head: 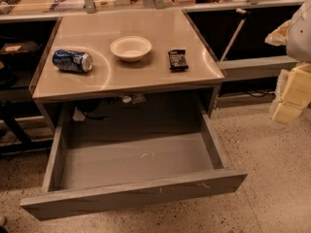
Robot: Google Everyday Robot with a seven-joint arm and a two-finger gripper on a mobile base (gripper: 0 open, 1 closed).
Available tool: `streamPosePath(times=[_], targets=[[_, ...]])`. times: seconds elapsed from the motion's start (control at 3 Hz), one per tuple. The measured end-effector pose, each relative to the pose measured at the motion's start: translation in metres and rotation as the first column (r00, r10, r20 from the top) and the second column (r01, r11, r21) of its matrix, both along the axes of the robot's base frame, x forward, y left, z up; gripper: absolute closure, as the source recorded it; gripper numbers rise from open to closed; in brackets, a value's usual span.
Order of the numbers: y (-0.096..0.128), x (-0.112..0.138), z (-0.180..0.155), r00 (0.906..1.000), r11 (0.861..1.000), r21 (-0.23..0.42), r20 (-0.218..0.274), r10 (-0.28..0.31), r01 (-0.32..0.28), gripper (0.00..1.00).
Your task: Place pepsi can into top drawer
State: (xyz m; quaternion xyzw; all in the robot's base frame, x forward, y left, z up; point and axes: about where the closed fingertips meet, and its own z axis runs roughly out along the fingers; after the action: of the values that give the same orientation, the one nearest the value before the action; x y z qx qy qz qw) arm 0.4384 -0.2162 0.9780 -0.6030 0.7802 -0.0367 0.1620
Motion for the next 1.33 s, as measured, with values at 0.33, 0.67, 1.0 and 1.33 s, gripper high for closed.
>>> streamPosePath(times=[0.33, 0.67, 1.0, 1.33], targets=[[0.010, 0.003, 0.005, 0.9999, 1.000, 0.001, 0.010, 0.010, -0.010, 0.00], [0.037, 0.013, 0.008, 0.9985, 0.999, 0.003, 0.008, 0.054, -0.054, 0.00], [0.072, 0.035, 0.008, 0.9951, 0.995, 0.008, 0.009, 0.099, -0.099, 0.00], [0.072, 0.035, 0.008, 0.9951, 0.995, 0.008, 0.009, 0.099, -0.099, 0.00]])
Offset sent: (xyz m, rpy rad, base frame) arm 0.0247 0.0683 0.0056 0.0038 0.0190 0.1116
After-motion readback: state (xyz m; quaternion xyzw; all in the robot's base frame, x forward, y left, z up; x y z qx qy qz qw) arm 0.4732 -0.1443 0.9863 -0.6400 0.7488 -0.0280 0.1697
